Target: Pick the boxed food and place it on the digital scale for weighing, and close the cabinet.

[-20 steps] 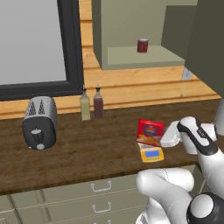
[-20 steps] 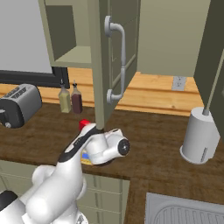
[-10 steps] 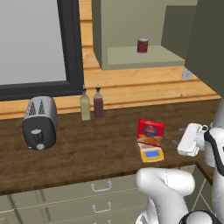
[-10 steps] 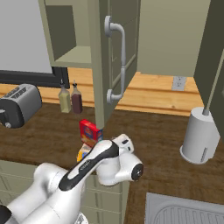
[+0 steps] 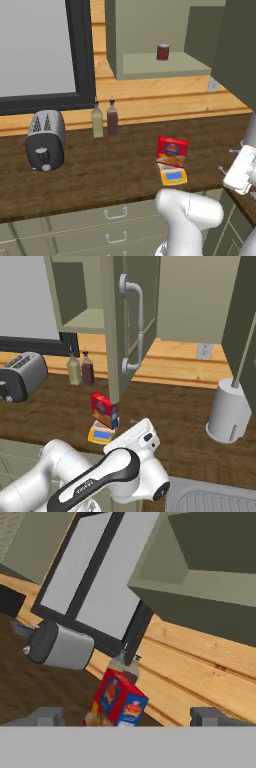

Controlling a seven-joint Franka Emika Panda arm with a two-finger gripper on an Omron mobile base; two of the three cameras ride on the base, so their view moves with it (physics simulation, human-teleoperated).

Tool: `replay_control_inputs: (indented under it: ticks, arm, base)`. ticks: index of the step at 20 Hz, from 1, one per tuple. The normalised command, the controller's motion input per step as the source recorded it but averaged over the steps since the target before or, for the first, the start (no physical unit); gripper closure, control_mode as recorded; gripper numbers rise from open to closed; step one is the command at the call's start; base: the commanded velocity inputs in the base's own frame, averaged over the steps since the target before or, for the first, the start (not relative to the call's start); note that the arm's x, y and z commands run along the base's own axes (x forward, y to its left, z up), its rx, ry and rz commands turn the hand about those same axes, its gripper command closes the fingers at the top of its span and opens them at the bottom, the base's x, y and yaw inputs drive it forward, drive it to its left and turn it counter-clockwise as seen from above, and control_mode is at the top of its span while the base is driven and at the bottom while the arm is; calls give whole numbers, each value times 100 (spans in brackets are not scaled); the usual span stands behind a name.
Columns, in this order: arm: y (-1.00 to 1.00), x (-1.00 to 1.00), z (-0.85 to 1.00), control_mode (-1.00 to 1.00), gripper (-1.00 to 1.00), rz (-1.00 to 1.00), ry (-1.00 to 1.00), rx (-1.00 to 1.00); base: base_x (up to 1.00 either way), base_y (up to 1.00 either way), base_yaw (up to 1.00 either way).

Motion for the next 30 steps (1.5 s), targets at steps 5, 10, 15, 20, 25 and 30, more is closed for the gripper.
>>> replay_control_inputs:
  ticks: [5,10,15,20,25,30]
  arm:
    - [-63,-52,50,-100,-100,-10,-19,0]
    - [-65,-20,43,-100,-100,-11,-17,-1]
    - [-47,0,38,-100,-100,-5,-15,-11]
    - [-18,0,28,-100,-100,0,-19,-24]
    - [-1,1,12,-100,-100,0,-18,-31]
    - [-5,11,22,-100,-100,-3,-9,-19]
  base:
    - [0,0,0]
    - [0,0,0]
    - [0,0,0]
    - [0,0,0]
    - [0,0,0]
    - [0,0,0]
